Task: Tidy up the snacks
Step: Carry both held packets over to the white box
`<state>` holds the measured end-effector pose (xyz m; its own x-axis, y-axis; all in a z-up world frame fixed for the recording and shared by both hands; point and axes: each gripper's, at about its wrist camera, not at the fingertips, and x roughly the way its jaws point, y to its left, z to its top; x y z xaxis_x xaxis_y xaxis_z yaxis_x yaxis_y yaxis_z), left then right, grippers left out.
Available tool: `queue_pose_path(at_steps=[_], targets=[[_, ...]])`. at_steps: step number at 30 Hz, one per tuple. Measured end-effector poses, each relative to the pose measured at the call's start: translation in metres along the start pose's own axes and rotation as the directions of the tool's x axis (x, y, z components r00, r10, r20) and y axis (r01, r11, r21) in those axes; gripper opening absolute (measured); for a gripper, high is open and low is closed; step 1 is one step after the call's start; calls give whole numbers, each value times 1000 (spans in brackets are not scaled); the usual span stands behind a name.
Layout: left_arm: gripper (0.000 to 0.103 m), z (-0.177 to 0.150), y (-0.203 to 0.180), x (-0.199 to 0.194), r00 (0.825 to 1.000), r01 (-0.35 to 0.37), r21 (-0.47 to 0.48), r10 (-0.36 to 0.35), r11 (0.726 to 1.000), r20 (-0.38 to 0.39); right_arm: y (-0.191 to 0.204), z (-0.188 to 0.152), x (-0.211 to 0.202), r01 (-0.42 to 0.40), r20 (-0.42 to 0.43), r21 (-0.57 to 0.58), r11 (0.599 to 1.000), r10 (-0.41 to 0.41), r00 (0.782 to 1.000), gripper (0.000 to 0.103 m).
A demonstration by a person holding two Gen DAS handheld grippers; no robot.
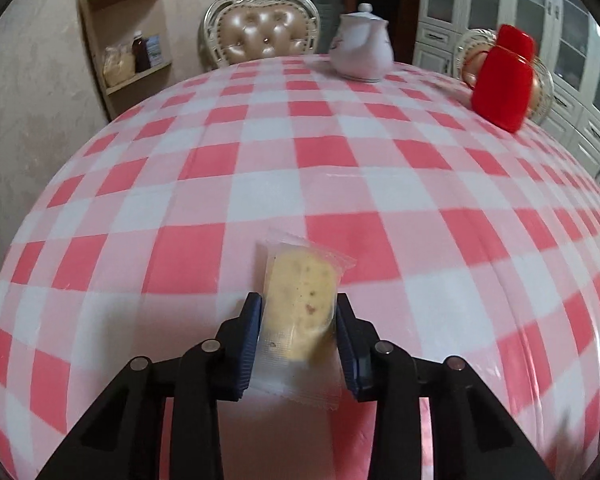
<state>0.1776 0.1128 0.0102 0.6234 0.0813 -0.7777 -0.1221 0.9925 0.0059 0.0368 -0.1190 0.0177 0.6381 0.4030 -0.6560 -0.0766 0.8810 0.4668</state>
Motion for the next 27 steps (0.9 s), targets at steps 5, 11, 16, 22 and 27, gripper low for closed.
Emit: queue_pose_path(at_steps=[5,11,16,22,27], targets=[[37,-17,-19,-36,995,79,-33,-77,996,67,-5,-3,11,23,-28,3,1000,-23,999,43],[37,-48,-23,-64,986,146,-116,-134,982,103,-8,-6,19,36,-14,-1,999,-36,999,43],[37,-69,-15,-84,979,178,-183,-155,967,134,-6,-9,11,26,35,-9,1000,-26,999,43],[37,-95,-25,-105,974,186,-163,-160,969,159,-15,-19,1,-6,45,61,998,3,999,43],[37,-115,-39,-125,967,201,-113,-178,973,184,-17,-36,-17,9,50,93,996,-13,999,43]])
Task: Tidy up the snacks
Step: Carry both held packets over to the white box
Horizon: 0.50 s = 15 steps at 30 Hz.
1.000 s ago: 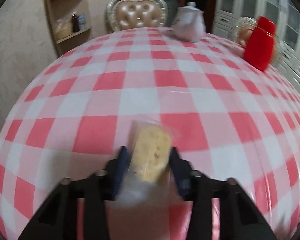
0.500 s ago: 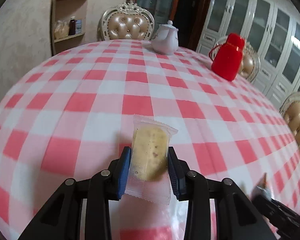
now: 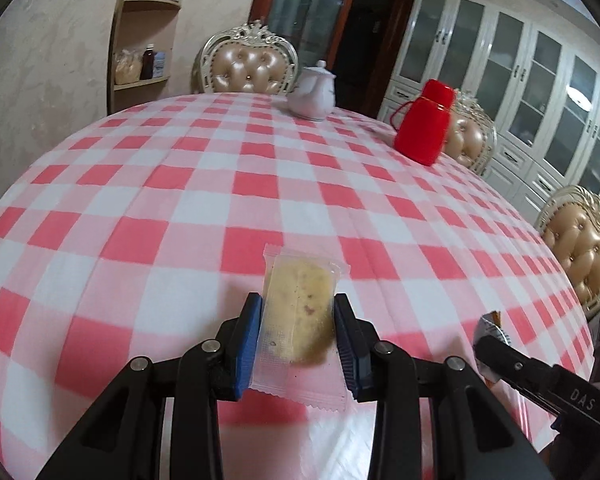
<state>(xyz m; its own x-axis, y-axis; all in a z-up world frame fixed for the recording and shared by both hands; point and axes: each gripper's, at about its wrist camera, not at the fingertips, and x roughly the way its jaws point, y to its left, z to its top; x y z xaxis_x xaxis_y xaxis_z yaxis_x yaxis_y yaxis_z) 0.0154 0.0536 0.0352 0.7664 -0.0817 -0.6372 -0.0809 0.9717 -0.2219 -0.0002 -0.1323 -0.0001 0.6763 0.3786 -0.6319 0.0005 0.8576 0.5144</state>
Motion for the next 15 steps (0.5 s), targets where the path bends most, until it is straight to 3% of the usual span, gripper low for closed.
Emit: queue_pose_path(at_steps=[7,10,15], targets=[[37,-20,-13,-24,997,80,-9,-80,997,0,6,-33,-31,-29,-11,-12,1000,29,1000,43],[37,-27,-21,-41,994,104,0,-104,995,36,5,-48,-52,-46,12,-13,999,46,999,43],[37,-46,-40,-64,979,193,18,-193,981,61,-12,-75,-94,-113,48,19,993,112,993,43]])
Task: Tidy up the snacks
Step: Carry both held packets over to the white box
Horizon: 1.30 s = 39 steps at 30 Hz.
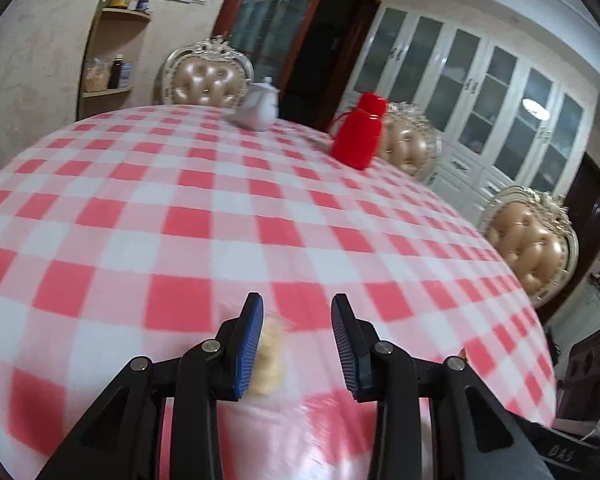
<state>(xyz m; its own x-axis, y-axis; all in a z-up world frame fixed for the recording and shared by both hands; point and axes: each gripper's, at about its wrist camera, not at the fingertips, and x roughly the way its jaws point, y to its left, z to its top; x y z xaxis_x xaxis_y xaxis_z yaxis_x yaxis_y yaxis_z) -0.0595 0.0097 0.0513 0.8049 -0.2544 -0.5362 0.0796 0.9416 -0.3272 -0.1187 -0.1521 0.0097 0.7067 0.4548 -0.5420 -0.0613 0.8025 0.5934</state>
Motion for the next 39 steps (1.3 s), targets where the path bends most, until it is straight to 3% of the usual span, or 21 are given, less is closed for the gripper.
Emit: queue_pose_path(at_steps=[3,6,8,10,13,16,20,21,22,23,29,34,39], targets=[[37,-8,-17,-9,999,46,41,-47,998,23,-7,-7,-26,46,37,-12,999,-46,998,43],[37,-8,-23,-16,999,14,85,-19,996,48,-16,-8,-45,79,68,-2,997,-79,995,43],[41,-5,-11,-18,999,30,60,-32,998,23,-20,-7,-52,89,78,7,996,-89,993,43],[69,-3,0,-13,999,-19,41,20,999,-25,-21,-8,-54,87,84,9,996,-87,993,43],[74,-8,5,-1,994,-81,95,88,992,-71,-22,-9,-50,71,71,20,997,-72,995,43],[74,-12,0,29,976,-130,193,159,973,-146,-16,-10,-50,63,73,-4,998,-62,995,43],[71,-10,0,47,962,-152,208,192,966,-192,-11,-14,-54,56,65,-26,998,-54,996,43],[62,-11,2,48,958,-156,211,200,965,-204,-11,-16,-56,58,67,-30,998,-56,996,43],[41,-12,5,52,952,-154,204,201,967,-233,-11,-16,-59,58,68,-33,998,-56,996,43],[38,-14,8,54,944,-162,196,210,967,-254,-11,-17,-61,58,71,-34,998,-56,996,43],[36,-20,0,29,963,-131,184,169,974,-210,-4,-21,-84,64,94,-64,996,-58,994,43],[36,-26,-47,-5,984,-69,258,107,964,-140,3,-27,-118,137,140,-107,985,-122,983,43],[36,-42,-101,-22,992,19,320,23,947,-128,-8,-32,-154,206,182,-91,974,-188,965,43]])
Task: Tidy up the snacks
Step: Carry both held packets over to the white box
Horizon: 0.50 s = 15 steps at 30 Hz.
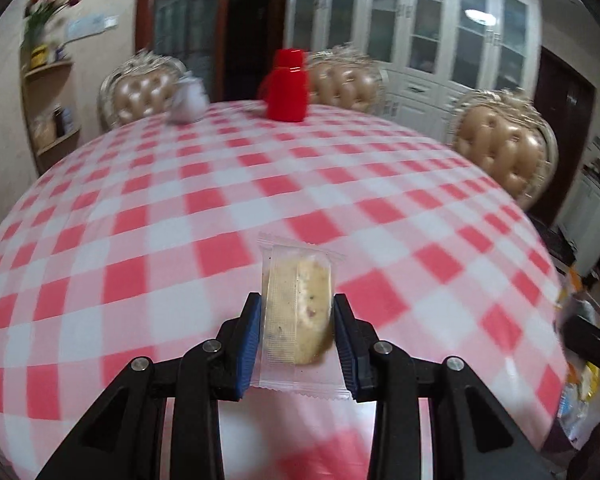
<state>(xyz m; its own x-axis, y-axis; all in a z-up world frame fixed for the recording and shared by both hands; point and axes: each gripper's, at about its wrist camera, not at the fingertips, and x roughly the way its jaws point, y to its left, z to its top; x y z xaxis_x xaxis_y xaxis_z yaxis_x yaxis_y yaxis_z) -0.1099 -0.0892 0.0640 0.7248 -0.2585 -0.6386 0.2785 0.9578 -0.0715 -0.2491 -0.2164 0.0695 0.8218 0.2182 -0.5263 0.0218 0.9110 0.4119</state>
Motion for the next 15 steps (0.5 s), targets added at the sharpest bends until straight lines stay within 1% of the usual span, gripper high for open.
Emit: queue_pose_path(at_steps=[5,9,12,15], targets=[[36,-7,-52,-4,995,97,60,-97,993,2,-28,-4,-31,108,13,6,994,-108,994,43],[36,-10,-94,-11,985,168,111,-170,980,10,-51,-5,-57,182,23,18,983,-182,983,43],[36,-12,-120,-13,977,213,143,-214,967,-5,-65,-2,-77,243,38,19,970,-243,969,43],[36,-15,-148,-16,965,263,174,-263,949,-27,-81,0,-96,315,38,7,949,-316,948,43]])
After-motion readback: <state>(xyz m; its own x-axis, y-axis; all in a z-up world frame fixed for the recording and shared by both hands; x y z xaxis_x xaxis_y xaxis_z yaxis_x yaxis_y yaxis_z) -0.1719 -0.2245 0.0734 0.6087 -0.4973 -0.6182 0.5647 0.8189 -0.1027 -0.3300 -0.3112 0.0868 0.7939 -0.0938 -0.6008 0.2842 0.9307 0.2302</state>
